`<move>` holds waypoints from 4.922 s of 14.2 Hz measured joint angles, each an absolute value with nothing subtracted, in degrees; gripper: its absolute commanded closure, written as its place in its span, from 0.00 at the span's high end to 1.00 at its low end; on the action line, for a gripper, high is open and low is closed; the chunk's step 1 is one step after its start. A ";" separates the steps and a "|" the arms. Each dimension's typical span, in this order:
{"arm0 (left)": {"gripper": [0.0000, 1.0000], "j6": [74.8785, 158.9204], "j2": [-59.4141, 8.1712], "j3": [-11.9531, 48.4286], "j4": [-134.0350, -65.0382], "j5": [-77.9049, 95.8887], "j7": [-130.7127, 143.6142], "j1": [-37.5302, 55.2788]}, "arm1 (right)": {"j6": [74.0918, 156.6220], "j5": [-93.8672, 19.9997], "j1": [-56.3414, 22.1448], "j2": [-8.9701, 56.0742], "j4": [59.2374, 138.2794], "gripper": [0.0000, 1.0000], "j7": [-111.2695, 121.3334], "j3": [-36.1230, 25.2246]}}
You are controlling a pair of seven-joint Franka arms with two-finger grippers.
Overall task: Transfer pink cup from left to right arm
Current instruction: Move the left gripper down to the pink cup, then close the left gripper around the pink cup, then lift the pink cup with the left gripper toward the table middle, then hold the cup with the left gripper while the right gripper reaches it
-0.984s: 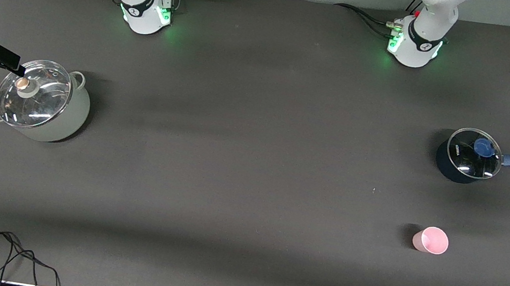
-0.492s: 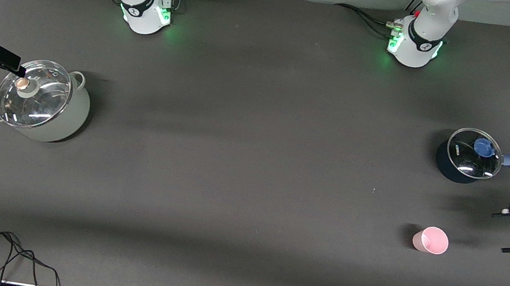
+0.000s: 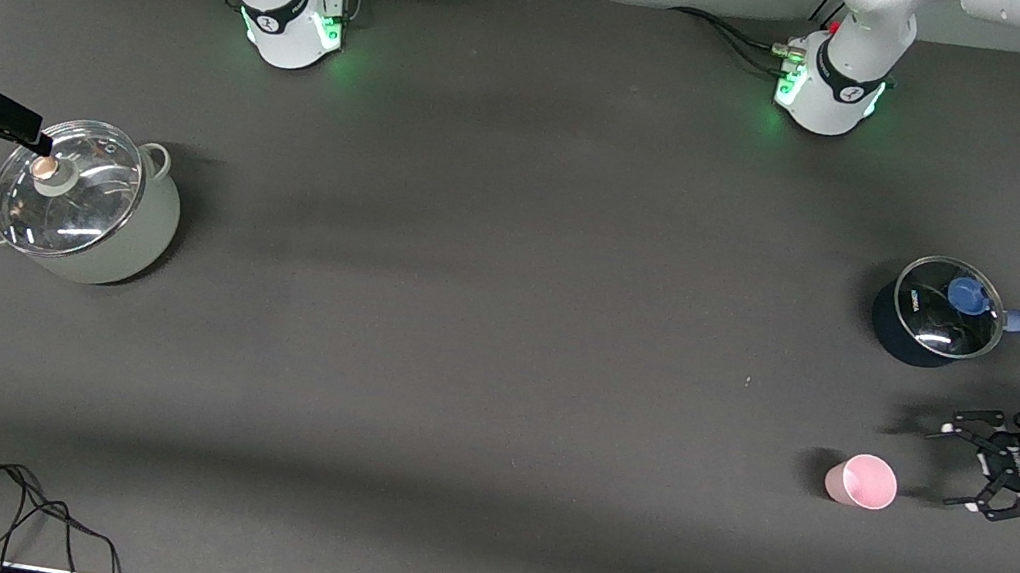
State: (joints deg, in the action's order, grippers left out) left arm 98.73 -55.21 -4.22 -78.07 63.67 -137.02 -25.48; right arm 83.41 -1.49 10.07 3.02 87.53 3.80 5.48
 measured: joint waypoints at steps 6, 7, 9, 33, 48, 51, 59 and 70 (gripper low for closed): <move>1.00 99.03 -57.50 -3.63 -78.51 67.09 -141.77 -25.43 | 83.41 -1.48 10.10 3.07 87.53 1.00 3.80 5.42; 1.00 99.03 -57.59 -3.47 -78.63 67.72 -141.77 -25.31 | 83.41 -1.48 10.10 3.07 87.53 1.00 3.80 5.42; 1.00 99.45 -58.52 -2.59 -79.02 69.10 -141.87 -25.03 | 83.41 -1.48 10.16 3.08 87.53 1.00 3.80 5.40; 0.45 105.94 -60.49 3.55 -79.67 71.84 -138.92 -24.06 | 83.41 -1.48 10.22 3.10 87.53 1.00 3.80 5.23; 0.34 123.63 -40.46 17.57 -95.86 82.19 -125.89 -22.28 | 83.33 -1.48 10.35 3.95 87.54 1.00 3.80 3.78; 0.30 134.77 -30.55 26.18 -105.47 91.94 -125.93 -21.82 | 83.33 -1.54 10.13 3.96 87.52 0.94 3.74 3.72; 0.30 162.12 -13.55 53.26 -116.62 113.05 -125.78 -21.27 | 83.33 -9.75 5.98 3.96 84.68 0.94 -24.89 4.77; 0.30 179.65 -8.07 71.17 -112.27 114.74 -114.38 -19.73 | 84.13 -13.11 -14.88 7.80 74.06 0.95 -74.02 5.23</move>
